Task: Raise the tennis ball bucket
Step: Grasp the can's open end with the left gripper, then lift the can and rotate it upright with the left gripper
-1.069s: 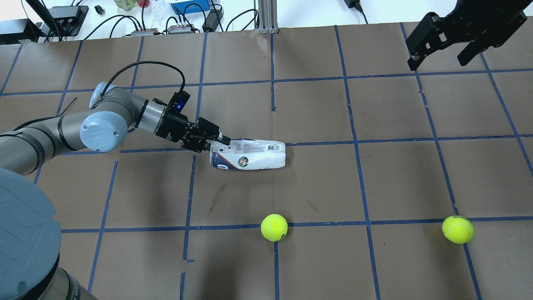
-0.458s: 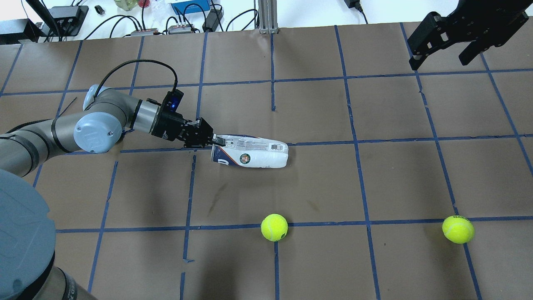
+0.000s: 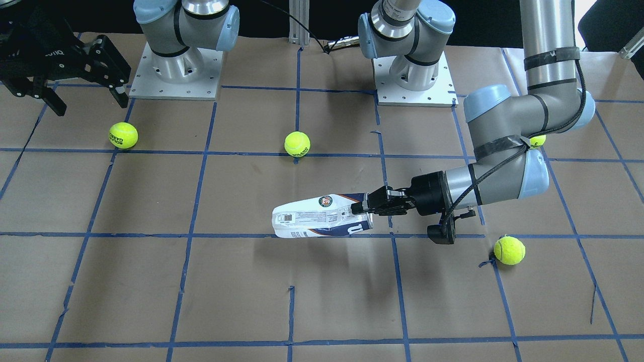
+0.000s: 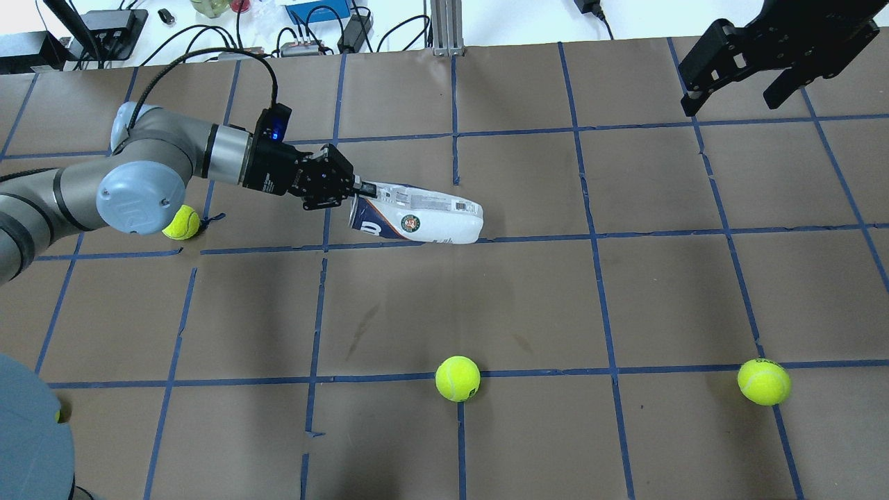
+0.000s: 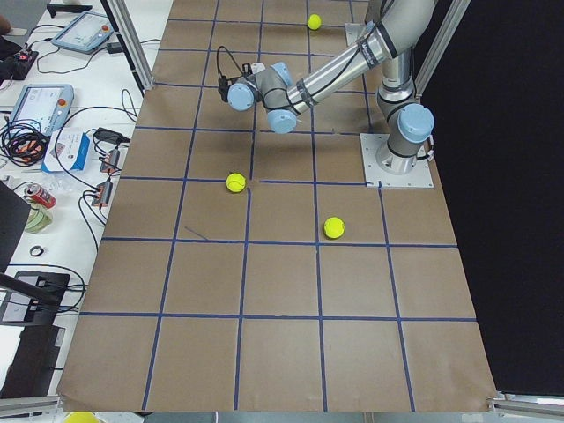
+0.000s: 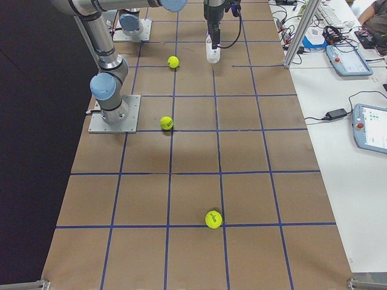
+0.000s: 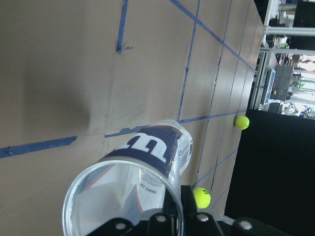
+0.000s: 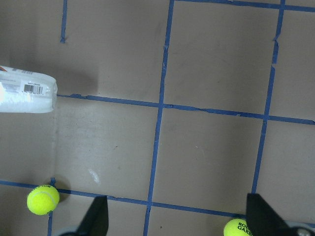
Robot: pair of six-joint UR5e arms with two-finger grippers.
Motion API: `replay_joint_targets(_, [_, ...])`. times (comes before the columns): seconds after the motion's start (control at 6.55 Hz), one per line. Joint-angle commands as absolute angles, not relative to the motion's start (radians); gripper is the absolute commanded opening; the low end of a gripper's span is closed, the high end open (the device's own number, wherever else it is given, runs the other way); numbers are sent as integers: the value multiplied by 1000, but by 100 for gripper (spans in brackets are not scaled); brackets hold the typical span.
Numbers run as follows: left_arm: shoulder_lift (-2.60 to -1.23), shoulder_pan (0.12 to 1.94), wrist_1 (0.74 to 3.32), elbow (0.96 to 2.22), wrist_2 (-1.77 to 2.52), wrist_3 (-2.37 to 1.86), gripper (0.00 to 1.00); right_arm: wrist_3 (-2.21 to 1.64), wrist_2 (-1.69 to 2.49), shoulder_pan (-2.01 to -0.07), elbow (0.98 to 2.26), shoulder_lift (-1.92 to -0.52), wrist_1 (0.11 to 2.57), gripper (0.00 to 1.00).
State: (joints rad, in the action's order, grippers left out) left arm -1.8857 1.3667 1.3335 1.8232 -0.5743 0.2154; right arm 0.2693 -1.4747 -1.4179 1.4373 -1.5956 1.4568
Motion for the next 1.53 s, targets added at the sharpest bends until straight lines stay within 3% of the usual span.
replay_joint_targets(0.0, [-1812,1400,1330,1668,-732,63,0,270,-1474,-1417,1437,-1595,1456,100])
replay_joint_targets(0.31, [-1842,1539,1344,1432,-1030,-73,1,270,-1474,-1416,1437,-1595,1457,100])
replay_joint_targets(0.61, [-1885,1684,1303,1340,-1362,-120,2,268,-1474,-1416,1437,-1595,1454,100])
replay_joint_targets(0.92, [-2018,1803,1321,1199,-1593,-56,1,268,-1471,-1414,1437,-1595,1454,100])
replay_joint_targets(1.22, [-2153,1835,1530,975,-1661,36,1,268,-1471,-1417,1437,-1595,1457,100])
replay_joint_targets(1.37, [-2187,1847,1614,922,-1708,79,1,268,-1471,-1417,1437,-1595,1457,100])
